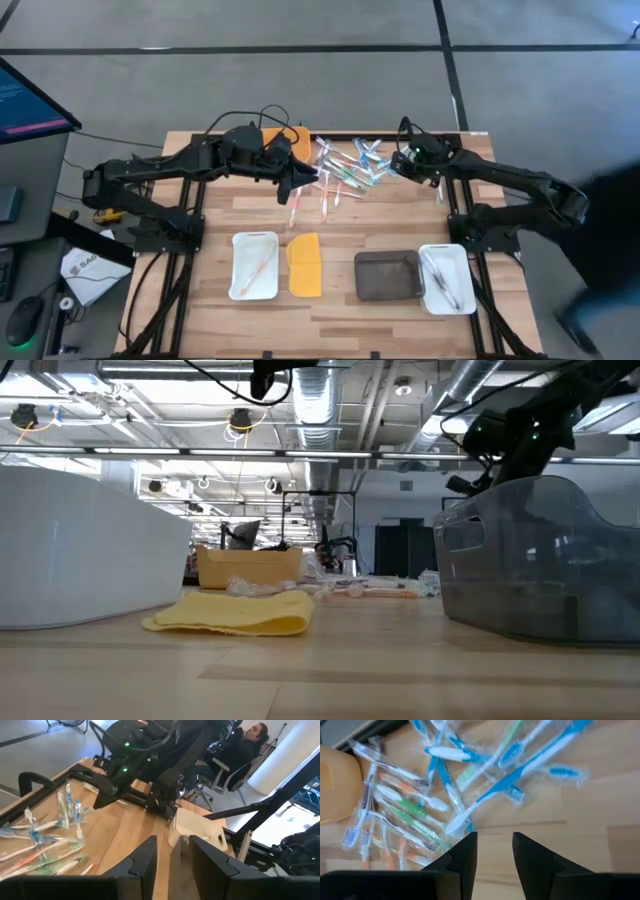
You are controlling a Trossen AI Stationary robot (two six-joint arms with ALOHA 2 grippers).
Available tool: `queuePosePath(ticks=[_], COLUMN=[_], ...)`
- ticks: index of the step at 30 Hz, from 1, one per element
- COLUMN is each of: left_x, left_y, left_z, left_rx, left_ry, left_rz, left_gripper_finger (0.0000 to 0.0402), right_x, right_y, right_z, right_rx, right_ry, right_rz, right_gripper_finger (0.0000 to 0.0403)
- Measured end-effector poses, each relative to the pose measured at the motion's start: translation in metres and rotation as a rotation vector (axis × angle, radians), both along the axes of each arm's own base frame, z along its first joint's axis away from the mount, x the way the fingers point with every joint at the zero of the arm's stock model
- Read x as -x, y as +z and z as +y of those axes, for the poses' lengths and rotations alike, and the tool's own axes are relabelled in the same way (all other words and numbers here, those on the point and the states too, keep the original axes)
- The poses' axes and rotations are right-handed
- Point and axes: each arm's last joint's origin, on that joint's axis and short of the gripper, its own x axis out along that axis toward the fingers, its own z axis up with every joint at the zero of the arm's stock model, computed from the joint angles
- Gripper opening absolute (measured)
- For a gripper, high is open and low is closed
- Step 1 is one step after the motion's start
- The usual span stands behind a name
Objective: Pick & Place Toothbrushes
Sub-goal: Put the blue toothbrush into the black bin
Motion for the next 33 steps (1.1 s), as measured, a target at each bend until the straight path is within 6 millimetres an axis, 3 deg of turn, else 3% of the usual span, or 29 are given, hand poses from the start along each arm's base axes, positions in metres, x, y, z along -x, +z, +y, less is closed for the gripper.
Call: queuePosePath(ticks=[9,18,22,25,33], left_x=[0.0,0.0,0.0,0.0,0.0], left_y=[0.0,0.0,0.0,-0.001,-0.006], left_z=[0.001,0.001,0.0,-0.002,-0.006], left_rx=[-0.013,-0.014,-0.014,-0.012,-0.004], left_ry=[0.029,0.032,0.029,0.023,0.007], left_rz=[0.001,0.001,0.002,0.011,0.059], left_gripper_finger=[0.0108,0.0108,0.0108,0.0108,0.0108], right_x=[0.001,-0.023,-0.044,-0.056,-0.065], right_y=[-0.001,0.016,0.026,0.034,0.042], right_z=[-0.025,-0.064,-0.076,-0.079,-0.075], right_rx=[-0.076,-0.001,0.128,0.242,0.402], right_ry=[-0.059,0.007,0.253,0.532,1.299], right_rz=[-0.055,-0.048,0.024,0.131,0.424], right_gripper_finger=[0.012,0.012,0.012,0.012,0.012])
